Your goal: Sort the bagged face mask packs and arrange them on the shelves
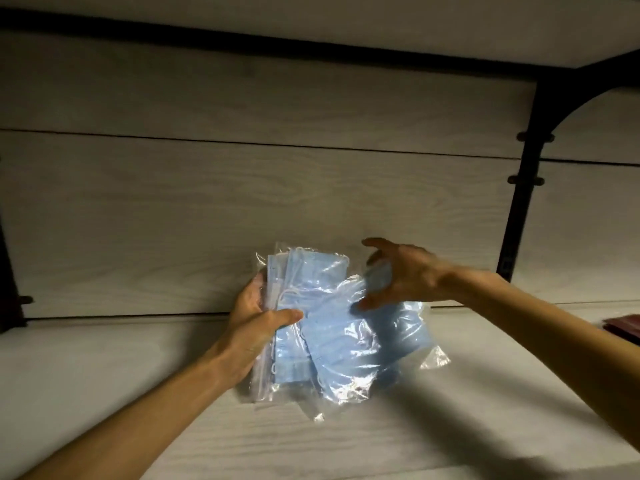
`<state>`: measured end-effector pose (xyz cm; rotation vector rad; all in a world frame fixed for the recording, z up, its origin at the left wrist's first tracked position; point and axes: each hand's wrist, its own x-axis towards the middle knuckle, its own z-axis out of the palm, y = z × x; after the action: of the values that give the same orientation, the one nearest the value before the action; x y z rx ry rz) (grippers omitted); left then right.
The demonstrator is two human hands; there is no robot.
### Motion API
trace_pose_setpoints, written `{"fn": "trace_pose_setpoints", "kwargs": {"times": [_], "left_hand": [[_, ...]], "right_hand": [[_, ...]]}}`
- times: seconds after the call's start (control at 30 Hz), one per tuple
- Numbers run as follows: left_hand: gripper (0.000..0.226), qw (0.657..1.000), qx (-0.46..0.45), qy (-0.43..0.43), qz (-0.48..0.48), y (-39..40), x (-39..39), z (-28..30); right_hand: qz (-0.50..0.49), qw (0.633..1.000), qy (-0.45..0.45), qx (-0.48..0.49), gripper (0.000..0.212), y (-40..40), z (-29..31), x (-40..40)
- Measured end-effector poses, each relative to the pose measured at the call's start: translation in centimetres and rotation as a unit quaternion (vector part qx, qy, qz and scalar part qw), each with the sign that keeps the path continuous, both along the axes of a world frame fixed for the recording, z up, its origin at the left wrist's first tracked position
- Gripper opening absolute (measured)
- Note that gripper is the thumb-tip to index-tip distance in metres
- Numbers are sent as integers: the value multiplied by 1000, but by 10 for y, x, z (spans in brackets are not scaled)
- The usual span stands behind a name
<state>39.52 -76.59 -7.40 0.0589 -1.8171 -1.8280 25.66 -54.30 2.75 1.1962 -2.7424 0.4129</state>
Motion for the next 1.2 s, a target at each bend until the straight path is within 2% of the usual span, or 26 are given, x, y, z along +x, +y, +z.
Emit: {"fn": "trace_pose_setpoints", "kwargs": {"times": [0.07, 0.13, 0.27, 0.43, 0.5, 0.57, 0.67, 0.77, 0.87, 0.93, 1.0, 1.07, 1.2], "left_hand": [[69, 1000, 8, -4, 0, -2, 0, 0], [67, 1000, 12, -15, 14, -3, -1, -1], [53, 999, 4, -31, 42, -5, -4, -9], [43, 996, 18, -58, 67, -6, -8, -8], [51, 992, 68, -100, 46, -7, -10, -3], [56, 981, 127, -150, -1, -11, -9, -1], [45, 978, 103, -176, 37, -16, -10, -2], [36, 981, 76, -165, 64, -17, -11, -3], [46, 980, 74, -170, 67, -19, -11, -2], [35, 982, 74, -164, 56, -18, -10, 1], [29, 982, 95, -162, -1, -14, -7, 5], [37, 978, 122, -155, -75, -9, -3, 9], [42, 973, 87, -148, -153, -4, 6, 10]], "right_hand": [[-26, 995, -71, 67, 115, 2, -6, -3], [-27, 988, -107, 109, 92, 5, -20, -5], [16, 980, -194, 50, 57, 8, -53, -6], [45, 968, -246, -26, 47, 17, -60, 0], [47, 969, -240, -21, 39, 22, -51, 1], [48, 979, -195, 10, 27, 24, -33, -1], [43, 989, -76, 118, 17, 24, 6, -6], [19, 976, -34, 213, 31, 16, 38, -4], [23, 966, 25, 255, 23, -1, 57, 8], [26, 955, 76, 284, 28, -15, 64, 18], [21, 950, 121, 286, 32, -32, 64, 31], [54, 944, 176, 274, 32, -56, 50, 40], [105, 959, 212, 153, 37, -91, 7, 43]]}}
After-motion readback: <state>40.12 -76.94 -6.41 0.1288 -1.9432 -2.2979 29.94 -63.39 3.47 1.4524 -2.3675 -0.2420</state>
